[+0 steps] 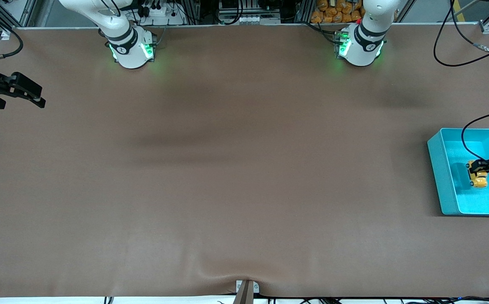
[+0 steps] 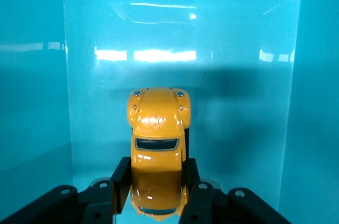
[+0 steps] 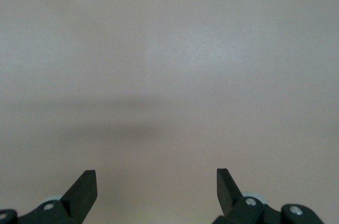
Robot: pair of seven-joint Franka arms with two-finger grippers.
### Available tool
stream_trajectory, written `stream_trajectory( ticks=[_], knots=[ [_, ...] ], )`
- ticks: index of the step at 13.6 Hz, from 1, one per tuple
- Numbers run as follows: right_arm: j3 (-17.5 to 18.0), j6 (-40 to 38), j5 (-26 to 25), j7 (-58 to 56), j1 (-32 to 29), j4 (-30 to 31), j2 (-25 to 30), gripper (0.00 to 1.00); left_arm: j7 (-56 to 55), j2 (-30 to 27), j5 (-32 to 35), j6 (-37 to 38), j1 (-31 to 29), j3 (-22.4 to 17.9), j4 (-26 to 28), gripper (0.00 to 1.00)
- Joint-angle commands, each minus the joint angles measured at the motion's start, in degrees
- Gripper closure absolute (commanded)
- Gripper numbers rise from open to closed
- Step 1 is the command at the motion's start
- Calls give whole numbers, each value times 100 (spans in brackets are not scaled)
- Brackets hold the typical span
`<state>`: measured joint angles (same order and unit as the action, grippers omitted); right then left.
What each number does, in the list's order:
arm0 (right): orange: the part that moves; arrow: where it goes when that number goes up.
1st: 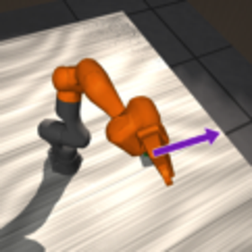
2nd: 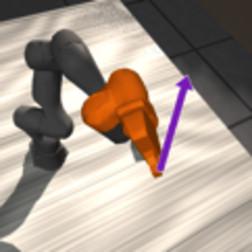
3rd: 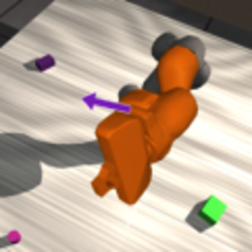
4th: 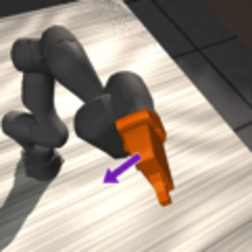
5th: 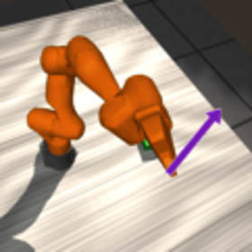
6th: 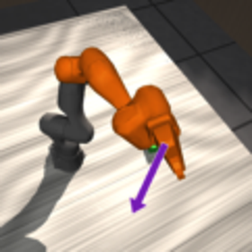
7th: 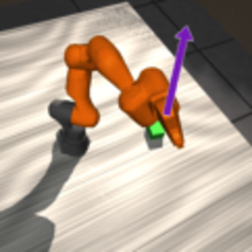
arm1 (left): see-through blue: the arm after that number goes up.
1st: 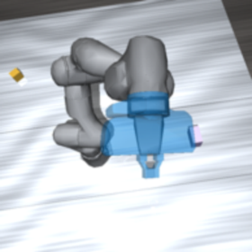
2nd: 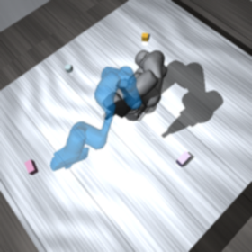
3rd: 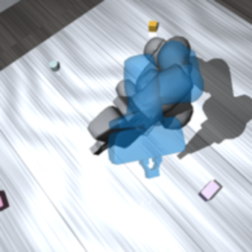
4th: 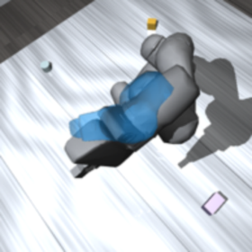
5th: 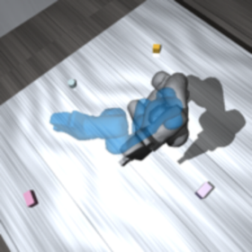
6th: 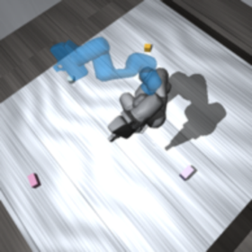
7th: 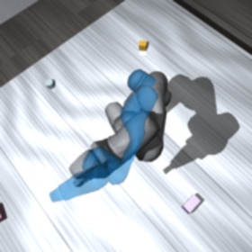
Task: Wind and store yellow beetle car
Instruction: 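Lower the car into the teal box and open the left gripper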
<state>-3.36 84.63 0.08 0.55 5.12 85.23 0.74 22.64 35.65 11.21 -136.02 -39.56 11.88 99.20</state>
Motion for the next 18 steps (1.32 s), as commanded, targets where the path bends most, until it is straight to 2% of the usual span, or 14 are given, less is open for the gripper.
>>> stream_trajectory(
  ticks=[1, 3, 4, 6, 9, 12, 16, 18],
  knots=[
    [-15, 1, -8, 51, 15, 11, 32, 0, 118, 100, -40, -232, -69, 42, 82, 100],
    [-24, 1, -8, 51, 15, 11, 32, 0, 118, 179, -22, -241, -78, 33, 91, 100],
    [-15, 1, -8, 51, 15, 11, 32, 0, 118, 205, -13, -241, -95, 42, 82, 87],
    [-15, 1, -9, 51, 15, 11, 32, 0, 127, 206, -4, -241, -96, 42, 108, 0],
    [-15, 1, -8, 51, 15, 11, 32, 0, 127, -13, -4, -215, -52, 86, 91, 0],
    [-15, 1, -9, 51, 15, 11, 32, 0, 136, -557, -4, -110, -43, 226, 91, 0],
    [-15, 1, -8, 51, 15, 11, 32, 0, 66, -1410, -101, 609, -78, 542, 56, 0],
    [-15, 1, -17, 51, 15, 11, 32, 0, 30, -1875, -389, 1092, 166, 526, 64, 0]
  ],
)
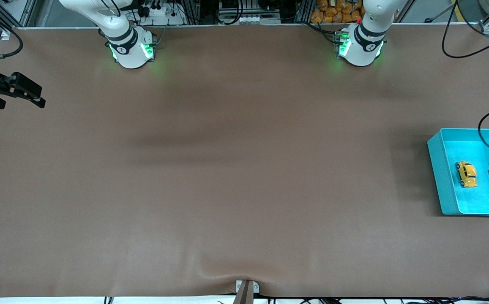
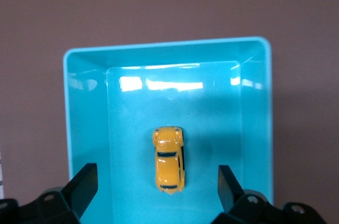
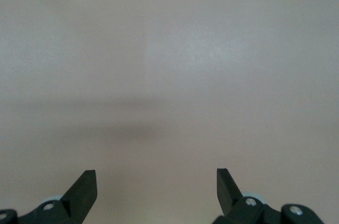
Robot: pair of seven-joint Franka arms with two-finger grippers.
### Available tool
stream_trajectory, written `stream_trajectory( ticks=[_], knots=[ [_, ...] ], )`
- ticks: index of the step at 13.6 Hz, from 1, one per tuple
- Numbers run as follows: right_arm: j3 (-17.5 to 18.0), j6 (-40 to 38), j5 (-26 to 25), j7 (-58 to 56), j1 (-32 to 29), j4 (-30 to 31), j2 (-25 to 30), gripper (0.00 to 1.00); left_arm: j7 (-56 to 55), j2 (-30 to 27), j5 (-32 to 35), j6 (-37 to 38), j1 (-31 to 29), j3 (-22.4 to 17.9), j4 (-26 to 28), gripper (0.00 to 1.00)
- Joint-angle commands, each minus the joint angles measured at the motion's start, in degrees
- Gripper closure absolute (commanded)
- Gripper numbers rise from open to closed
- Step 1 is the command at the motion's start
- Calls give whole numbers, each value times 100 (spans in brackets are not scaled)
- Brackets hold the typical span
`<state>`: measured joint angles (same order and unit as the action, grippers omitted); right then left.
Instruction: Wind and store yellow beetle car
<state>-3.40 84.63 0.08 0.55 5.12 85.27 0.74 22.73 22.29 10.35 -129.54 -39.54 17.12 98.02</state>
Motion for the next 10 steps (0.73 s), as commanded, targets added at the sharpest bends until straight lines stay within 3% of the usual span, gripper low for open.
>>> stream_trajectory(
  ticks=[1, 6, 10],
  knots=[
    [-21, 1, -9, 51, 15, 8, 32, 0, -75, -724, -523, 761, 418, -102, 182, 0],
    [-21, 1, -8, 51, 15, 8, 32, 0, -1250, -1629, -701, 1904, 1973, -752, 182, 0],
    [-12, 1, -8, 51, 15, 8, 23, 0, -2052, -2254, -710, 2801, 3871, -1841, 156, 0]
  ],
)
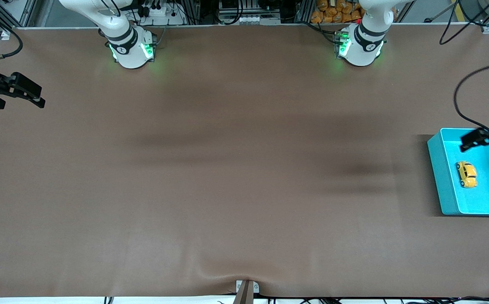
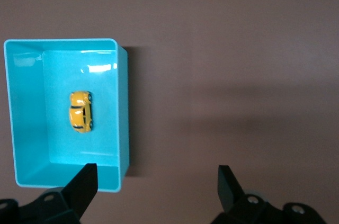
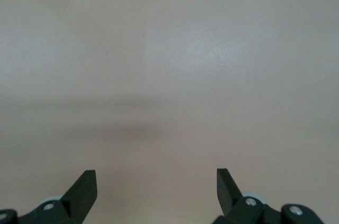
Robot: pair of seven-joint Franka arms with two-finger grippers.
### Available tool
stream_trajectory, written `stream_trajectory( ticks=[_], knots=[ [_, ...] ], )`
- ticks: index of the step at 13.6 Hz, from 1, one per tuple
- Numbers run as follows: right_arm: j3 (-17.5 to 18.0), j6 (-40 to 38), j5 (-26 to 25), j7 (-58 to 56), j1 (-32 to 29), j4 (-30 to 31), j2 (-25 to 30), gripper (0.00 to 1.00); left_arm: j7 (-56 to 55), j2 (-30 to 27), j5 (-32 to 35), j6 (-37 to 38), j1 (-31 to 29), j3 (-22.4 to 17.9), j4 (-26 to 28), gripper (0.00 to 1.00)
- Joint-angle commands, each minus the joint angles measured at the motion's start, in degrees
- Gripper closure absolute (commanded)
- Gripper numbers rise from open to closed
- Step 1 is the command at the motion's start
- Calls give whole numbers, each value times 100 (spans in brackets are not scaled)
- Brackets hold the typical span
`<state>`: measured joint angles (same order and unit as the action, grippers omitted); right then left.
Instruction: Wind and store yellow beetle car
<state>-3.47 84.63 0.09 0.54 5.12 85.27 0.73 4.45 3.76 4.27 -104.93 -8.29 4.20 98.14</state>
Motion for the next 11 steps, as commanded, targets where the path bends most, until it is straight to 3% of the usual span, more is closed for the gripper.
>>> stream_trajectory(
  ticks=[1, 6, 11],
  knots=[
    [-5, 1, -9, 51, 16, 7, 23, 0, -364, -498, -111, 525, 1063, -682, 144, 0],
    [-13, 1, -9, 51, 16, 7, 23, 0, -849, -868, -356, 1219, 1330, -473, -40, 0],
    [-13, 1, -9, 51, 16, 7, 14, 0, -34, -886, -296, 2011, 1278, -516, -489, 0]
  ],
)
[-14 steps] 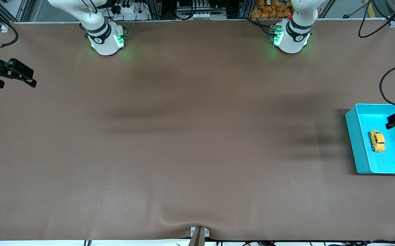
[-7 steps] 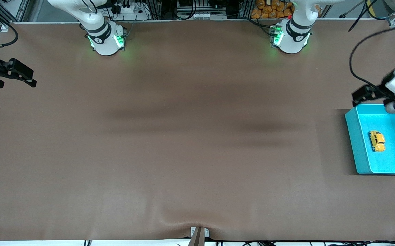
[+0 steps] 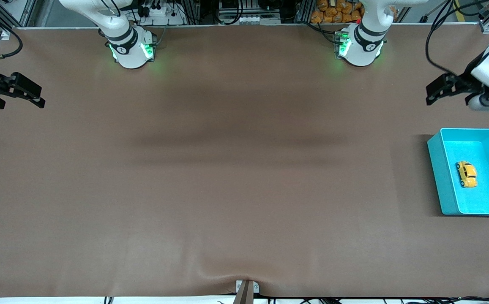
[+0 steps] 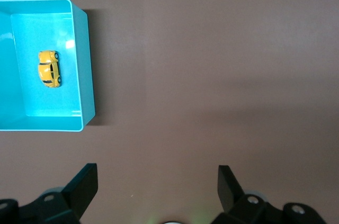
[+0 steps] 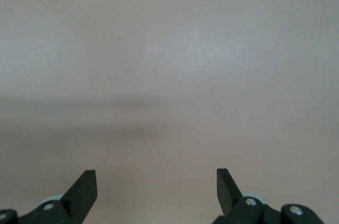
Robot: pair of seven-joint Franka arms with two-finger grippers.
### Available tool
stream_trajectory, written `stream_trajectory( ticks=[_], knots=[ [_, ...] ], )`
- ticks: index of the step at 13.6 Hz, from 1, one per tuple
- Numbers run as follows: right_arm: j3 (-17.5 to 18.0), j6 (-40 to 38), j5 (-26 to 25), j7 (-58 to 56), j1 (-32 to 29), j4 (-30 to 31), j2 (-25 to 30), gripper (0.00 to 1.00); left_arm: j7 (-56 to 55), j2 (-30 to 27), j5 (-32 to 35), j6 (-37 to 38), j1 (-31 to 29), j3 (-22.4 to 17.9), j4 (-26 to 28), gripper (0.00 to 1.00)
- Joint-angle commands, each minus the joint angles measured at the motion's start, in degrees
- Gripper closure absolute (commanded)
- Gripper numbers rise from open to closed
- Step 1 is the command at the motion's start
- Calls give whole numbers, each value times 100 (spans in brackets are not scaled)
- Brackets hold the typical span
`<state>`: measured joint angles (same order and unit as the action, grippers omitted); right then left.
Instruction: Wind and store yellow beetle car
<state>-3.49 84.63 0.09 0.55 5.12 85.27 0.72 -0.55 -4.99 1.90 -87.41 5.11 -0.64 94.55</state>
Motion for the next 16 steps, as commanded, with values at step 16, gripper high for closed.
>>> stream_trajectory(
  ticks=[16],
  knots=[
    [-37, 18, 0, 42, -63, 7, -10, 0, 46, 305, -322, 418, -256, 11, -595, 0]
  ],
)
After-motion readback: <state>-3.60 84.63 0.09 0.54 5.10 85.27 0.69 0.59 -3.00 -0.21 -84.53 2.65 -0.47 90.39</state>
